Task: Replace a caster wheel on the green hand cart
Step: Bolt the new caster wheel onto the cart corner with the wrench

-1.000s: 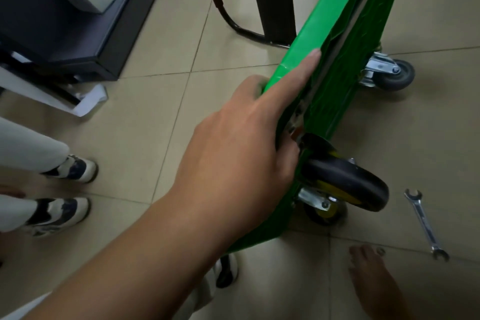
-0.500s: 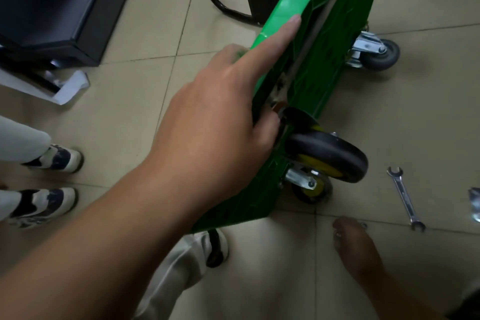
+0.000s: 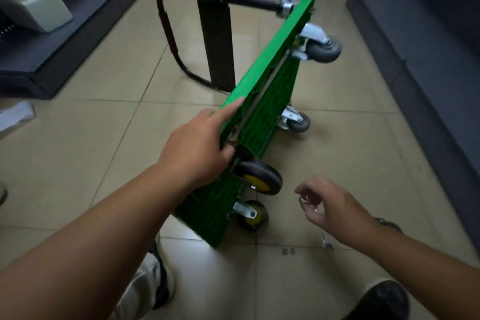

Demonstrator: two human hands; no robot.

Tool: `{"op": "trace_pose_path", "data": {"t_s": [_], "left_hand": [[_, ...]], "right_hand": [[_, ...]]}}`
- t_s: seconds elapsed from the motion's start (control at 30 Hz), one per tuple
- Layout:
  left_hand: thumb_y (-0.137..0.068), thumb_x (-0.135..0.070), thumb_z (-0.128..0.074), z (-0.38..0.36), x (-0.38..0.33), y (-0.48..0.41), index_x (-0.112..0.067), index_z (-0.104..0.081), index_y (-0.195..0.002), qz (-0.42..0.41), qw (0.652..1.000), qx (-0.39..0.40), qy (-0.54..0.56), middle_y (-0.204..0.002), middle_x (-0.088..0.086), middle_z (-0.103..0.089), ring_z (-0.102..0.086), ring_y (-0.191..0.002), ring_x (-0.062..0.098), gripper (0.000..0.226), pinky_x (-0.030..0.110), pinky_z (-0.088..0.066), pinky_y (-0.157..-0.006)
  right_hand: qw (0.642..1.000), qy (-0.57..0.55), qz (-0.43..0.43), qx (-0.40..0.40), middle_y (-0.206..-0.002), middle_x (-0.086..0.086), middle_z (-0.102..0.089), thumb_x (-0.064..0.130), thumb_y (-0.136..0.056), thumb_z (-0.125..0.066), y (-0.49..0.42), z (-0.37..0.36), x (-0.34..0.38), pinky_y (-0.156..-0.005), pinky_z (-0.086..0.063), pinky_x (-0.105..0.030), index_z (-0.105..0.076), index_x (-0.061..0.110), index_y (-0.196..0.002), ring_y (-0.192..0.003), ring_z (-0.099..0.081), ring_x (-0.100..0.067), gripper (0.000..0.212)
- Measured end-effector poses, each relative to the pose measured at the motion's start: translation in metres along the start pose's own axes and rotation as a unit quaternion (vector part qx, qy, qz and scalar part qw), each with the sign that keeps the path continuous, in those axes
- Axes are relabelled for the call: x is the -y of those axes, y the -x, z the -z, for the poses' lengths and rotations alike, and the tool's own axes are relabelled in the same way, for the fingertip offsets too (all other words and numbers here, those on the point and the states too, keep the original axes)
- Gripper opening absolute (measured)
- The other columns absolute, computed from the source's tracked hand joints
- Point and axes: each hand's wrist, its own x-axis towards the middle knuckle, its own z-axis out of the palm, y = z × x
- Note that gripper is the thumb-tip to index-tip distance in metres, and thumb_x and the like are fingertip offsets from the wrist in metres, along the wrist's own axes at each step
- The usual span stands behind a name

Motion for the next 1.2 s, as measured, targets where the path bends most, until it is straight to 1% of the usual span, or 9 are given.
{"op": "trace_pose_path", "data": {"t_s": [0.17, 0.3, 0.4, 0.47, 0.57, 0.77, 0.87, 1.0, 1.2], "left_hand": [[-0.091, -0.033, -0.066, 0.001, 0.001, -0.001, -0.060, -0.013, -0.157, 0.007, 1.000, 0.011, 0.002, -0.128, 0.004, -0.058, -0.061, -0.112, 0.030, 0.088, 0.044, -0.053, -0.088], [-0.087, -0.033, -0.071, 0.005, 0.000, -0.011, -0.064, -0.021, -0.153, 0.026, 0.999, 0.020, 0.028, -0.119, 0.004, -0.064, -0.061, -0.091, 0.024, 0.089, 0.035, -0.049, -0.075], [-0.084, -0.033, -0.075, 0.009, 0.005, -0.013, -0.068, -0.027, -0.149, 0.034, 0.998, 0.021, 0.050, -0.116, 0.003, -0.070, -0.053, -0.070, 0.019, 0.088, 0.032, -0.047, -0.067], [-0.082, -0.033, -0.075, 0.011, 0.007, -0.012, -0.070, -0.029, -0.147, 0.046, 0.996, 0.024, 0.070, -0.121, 0.000, -0.071, -0.061, -0.075, 0.021, 0.088, 0.033, -0.054, -0.072], [-0.082, -0.032, -0.074, 0.010, 0.006, -0.010, -0.071, -0.028, -0.146, 0.058, 0.994, 0.014, 0.096, -0.135, -0.011, -0.066, -0.069, -0.094, 0.020, 0.089, 0.043, -0.060, -0.082], [-0.081, -0.036, -0.073, 0.005, 0.003, -0.010, -0.073, -0.021, -0.146, 0.051, 0.994, 0.013, 0.099, -0.140, -0.015, -0.061, -0.068, -0.095, 0.017, 0.091, 0.045, -0.060, -0.079], [-0.080, -0.038, -0.071, 0.007, 0.004, -0.009, -0.073, -0.020, -0.147, 0.051, 0.992, 0.013, 0.113, -0.143, -0.018, -0.058, -0.068, -0.098, 0.015, 0.090, 0.045, -0.061, -0.080], [-0.081, -0.039, -0.071, 0.006, 0.004, -0.010, -0.070, -0.018, -0.149, 0.055, 0.994, 0.006, 0.098, -0.145, -0.017, -0.057, -0.064, -0.113, 0.016, 0.092, 0.044, -0.058, -0.090], [-0.082, -0.045, -0.072, 0.003, 0.007, -0.010, -0.070, -0.017, -0.150, 0.056, 0.996, -0.004, 0.074, -0.136, -0.011, -0.061, -0.062, -0.108, 0.016, 0.091, 0.038, -0.055, -0.086]], "right_hand": [[0.994, -0.049, 0.059, -0.080, -0.089, 0.011, -0.064, -0.001, -0.077, -0.081, 0.000, 0.070, 0.068, -0.075, -0.053, -0.019, -0.070, 0.023, -0.102, -0.083, -0.065, -0.014, 0.036], [0.971, -0.191, 0.032, -0.143, -0.084, 0.006, -0.070, -0.003, -0.078, -0.084, -0.017, 0.071, 0.102, -0.074, -0.058, -0.023, -0.072, 0.020, -0.098, -0.077, -0.070, -0.016, 0.033], [0.948, -0.282, -0.006, -0.146, -0.085, 0.000, -0.073, -0.002, -0.079, -0.084, -0.043, 0.055, 0.112, -0.075, -0.062, -0.031, -0.073, 0.017, -0.097, -0.077, -0.072, -0.016, 0.028], [0.942, -0.309, -0.017, -0.134, -0.086, -0.001, -0.074, -0.001, -0.080, -0.083, -0.061, 0.044, 0.115, -0.076, -0.063, -0.033, -0.074, 0.016, -0.096, -0.079, -0.072, -0.017, 0.026], [0.938, -0.324, -0.030, -0.123, -0.088, -0.002, -0.076, 0.000, -0.082, -0.082, -0.083, 0.028, 0.115, -0.079, -0.064, -0.035, -0.076, 0.017, -0.094, -0.080, -0.074, -0.015, 0.021], [0.927, -0.342, -0.091, -0.123, -0.082, -0.002, -0.078, 0.000, -0.081, -0.082, -0.108, 0.010, 0.103, -0.079, -0.064, -0.036, -0.076, 0.020, -0.088, -0.078, -0.076, -0.015, 0.022], [0.916, -0.369, -0.107, -0.114, -0.082, -0.003, -0.078, -0.001, -0.080, -0.083, -0.113, 0.007, 0.103, -0.078, -0.064, -0.031, -0.074, 0.017, -0.089, -0.078, -0.077, -0.014, 0.022], [0.910, -0.392, -0.096, -0.091, -0.082, -0.002, -0.078, -0.002, -0.079, -0.084, -0.110, 0.001, 0.107, -0.074, -0.062, -0.023, -0.073, 0.017, -0.088, -0.079, -0.077, -0.013, 0.024], [0.899, -0.416, -0.096, -0.102, -0.084, -0.001, -0.078, -0.005, -0.078, -0.084, -0.109, -0.001, 0.110, -0.071, -0.059, -0.018, -0.073, 0.013, -0.090, -0.078, -0.077, -0.011, 0.024]]}}
